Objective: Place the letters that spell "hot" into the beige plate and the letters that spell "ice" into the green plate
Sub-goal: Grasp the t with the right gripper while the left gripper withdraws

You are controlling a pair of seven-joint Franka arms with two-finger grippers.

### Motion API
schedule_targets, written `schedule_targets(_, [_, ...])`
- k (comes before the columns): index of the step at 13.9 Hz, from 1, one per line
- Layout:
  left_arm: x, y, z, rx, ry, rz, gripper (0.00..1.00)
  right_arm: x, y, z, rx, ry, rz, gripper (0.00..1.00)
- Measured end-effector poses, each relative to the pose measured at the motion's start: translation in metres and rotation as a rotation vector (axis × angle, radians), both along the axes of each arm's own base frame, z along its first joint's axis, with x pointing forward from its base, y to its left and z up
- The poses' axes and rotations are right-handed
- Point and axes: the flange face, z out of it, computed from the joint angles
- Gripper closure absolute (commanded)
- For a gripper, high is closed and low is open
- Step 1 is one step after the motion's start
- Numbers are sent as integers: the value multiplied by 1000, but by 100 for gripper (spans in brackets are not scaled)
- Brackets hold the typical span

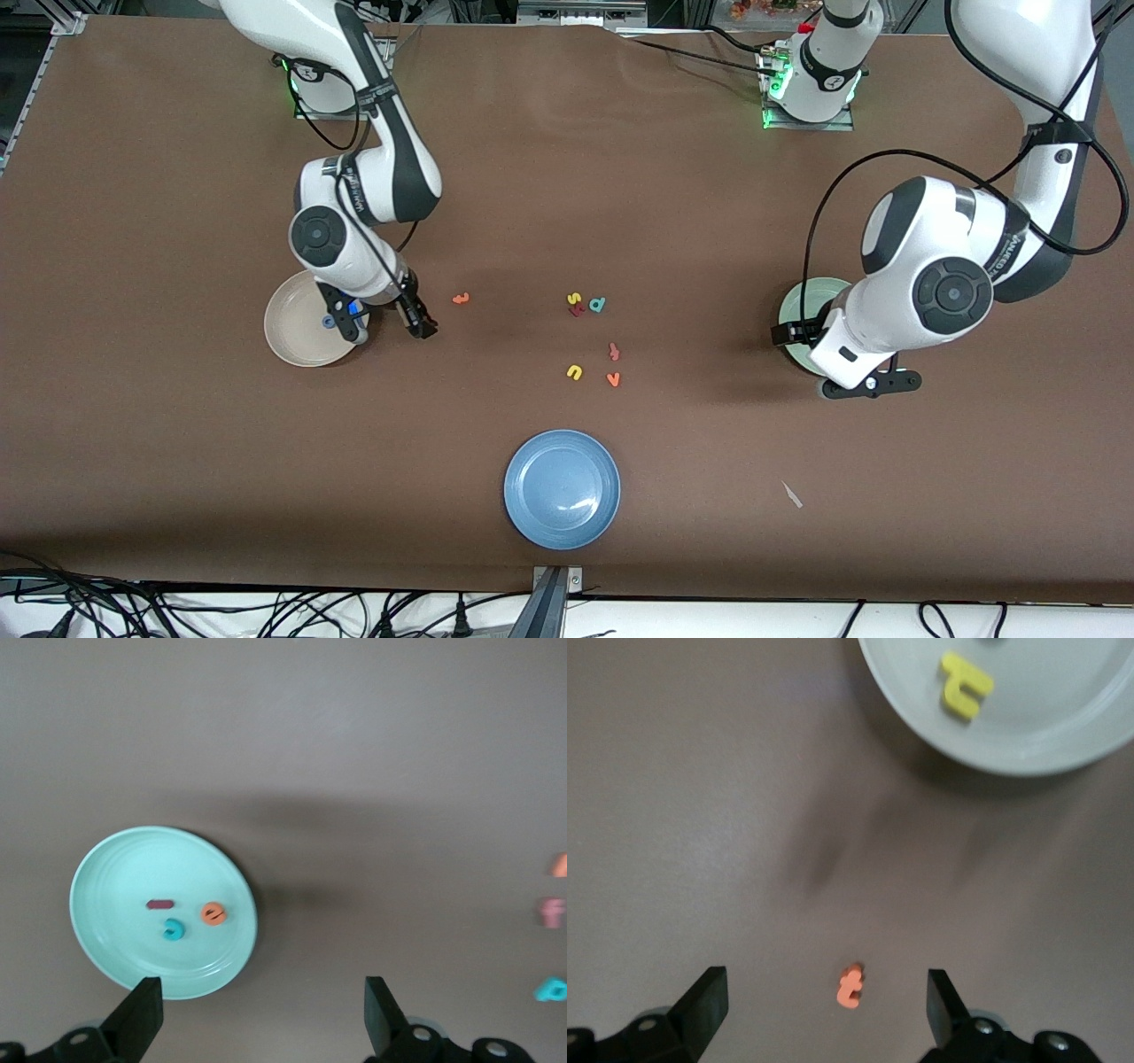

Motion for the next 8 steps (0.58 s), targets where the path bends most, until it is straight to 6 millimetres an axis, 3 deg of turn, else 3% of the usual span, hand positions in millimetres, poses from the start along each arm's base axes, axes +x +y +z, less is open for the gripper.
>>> schedule_targets(2, [8,0,23,-12,-46,5,0,-12,17,-15,-7,-29,-38,1])
schedule_targets(4, [13,9,32,-16,-64,21,0,-25,31,-37,-12,-49,-58,1])
schedule_targets(8, [19,37,70,-17,-111,40,0,-32,34,-57,-25,-55,-75,2])
